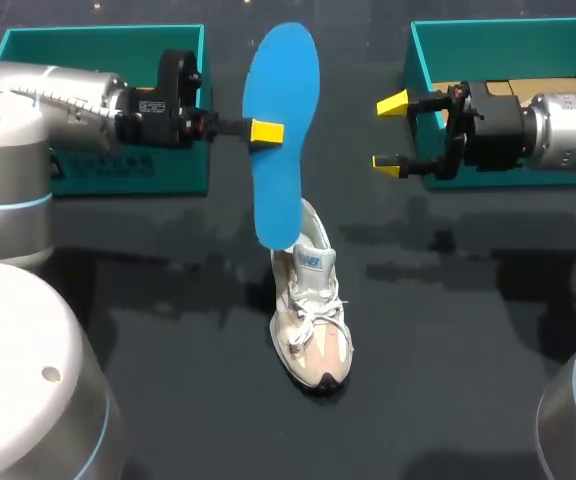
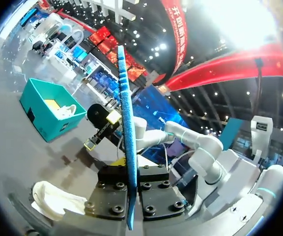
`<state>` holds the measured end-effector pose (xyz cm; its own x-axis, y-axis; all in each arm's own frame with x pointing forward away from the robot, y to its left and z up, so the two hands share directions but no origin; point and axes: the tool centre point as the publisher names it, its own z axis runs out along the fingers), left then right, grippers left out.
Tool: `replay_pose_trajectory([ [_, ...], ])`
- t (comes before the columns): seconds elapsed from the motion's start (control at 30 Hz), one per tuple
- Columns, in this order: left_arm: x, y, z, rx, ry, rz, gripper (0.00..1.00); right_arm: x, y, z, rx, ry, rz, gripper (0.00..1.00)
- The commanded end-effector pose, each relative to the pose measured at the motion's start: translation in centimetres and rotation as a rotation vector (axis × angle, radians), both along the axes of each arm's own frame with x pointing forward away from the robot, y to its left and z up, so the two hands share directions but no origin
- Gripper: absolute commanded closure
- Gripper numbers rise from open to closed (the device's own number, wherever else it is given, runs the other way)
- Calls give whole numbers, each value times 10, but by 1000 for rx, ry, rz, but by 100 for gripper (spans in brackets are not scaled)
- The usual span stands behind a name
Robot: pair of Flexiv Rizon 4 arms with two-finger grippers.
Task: Take the shoe out of the shoebox, open the shoe tongue, remove and reinsert the insole, then place the shoe into the shoebox
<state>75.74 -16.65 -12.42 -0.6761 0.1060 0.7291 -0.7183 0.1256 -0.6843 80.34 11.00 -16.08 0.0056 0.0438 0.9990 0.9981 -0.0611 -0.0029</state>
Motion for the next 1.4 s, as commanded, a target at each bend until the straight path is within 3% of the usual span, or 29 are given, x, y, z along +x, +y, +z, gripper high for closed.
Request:
replay_pose_trajectory([
  [0.03, 1, 2, -1, 36, 89, -6, 100, -1, 1, -1, 0, 0, -2, 0],
  [0.53, -3, -1, -28, 88, 442, 51, 100, -1, 1, -1, 0, 0, -2, 0],
  [1.4, -1, -15, -52, 76, 651, 132, 100, -3, -4, 2, -33, -19, 6, 0],
])
